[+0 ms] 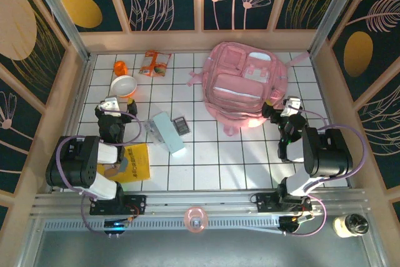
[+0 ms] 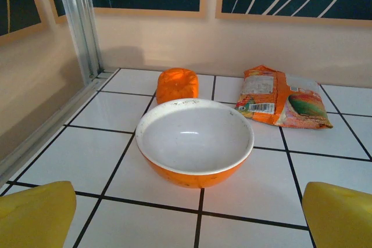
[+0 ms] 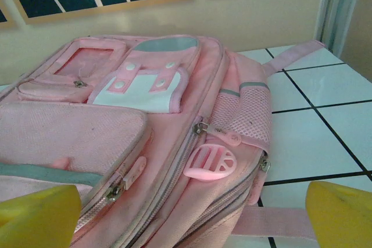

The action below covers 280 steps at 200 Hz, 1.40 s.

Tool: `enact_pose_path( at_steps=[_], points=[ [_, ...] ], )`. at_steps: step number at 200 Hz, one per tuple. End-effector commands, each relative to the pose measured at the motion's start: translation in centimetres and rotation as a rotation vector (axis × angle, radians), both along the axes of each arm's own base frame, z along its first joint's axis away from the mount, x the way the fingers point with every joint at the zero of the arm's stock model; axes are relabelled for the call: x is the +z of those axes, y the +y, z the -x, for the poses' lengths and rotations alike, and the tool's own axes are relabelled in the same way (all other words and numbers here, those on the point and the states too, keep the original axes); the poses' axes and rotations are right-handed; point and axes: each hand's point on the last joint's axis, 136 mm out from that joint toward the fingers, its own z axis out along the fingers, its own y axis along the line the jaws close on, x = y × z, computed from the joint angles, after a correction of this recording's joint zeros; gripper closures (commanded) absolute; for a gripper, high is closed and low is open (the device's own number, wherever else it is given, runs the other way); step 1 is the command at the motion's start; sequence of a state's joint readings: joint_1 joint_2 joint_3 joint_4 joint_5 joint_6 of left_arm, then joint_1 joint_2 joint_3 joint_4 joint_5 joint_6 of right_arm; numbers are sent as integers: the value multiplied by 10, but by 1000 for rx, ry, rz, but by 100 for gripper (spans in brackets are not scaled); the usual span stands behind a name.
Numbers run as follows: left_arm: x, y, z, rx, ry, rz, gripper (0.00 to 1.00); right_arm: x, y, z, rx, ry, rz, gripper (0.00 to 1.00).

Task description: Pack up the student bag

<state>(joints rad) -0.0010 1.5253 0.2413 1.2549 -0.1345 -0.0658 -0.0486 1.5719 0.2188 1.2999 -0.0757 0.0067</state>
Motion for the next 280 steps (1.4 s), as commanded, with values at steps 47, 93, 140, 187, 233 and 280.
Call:
enact_pose_path(
  at_steps=[47, 93, 140, 187, 233, 280],
  points=[
    [4, -2, 0, -13, -20, 20, 1, 9, 0, -2, -13, -28, -1, 1],
    [5, -2, 0, -13, -20, 20, 1, 9, 0, -2, -13, -29, -2, 1],
    [4, -2, 0, -15, -19, 21, 1, 9, -1, -2, -13, -28, -2, 1],
    [5, -3, 0, -20, -22, 20, 5, 10, -1, -2, -15, -33, -6, 1],
    [34, -25, -27, -149, 101, 38, 30, 65, -12, -2, -86, -6, -86, 1],
    [80, -85, -41, -341, 160, 202, 38, 95, 5, -17, -73, 354, -278, 1]
  ],
)
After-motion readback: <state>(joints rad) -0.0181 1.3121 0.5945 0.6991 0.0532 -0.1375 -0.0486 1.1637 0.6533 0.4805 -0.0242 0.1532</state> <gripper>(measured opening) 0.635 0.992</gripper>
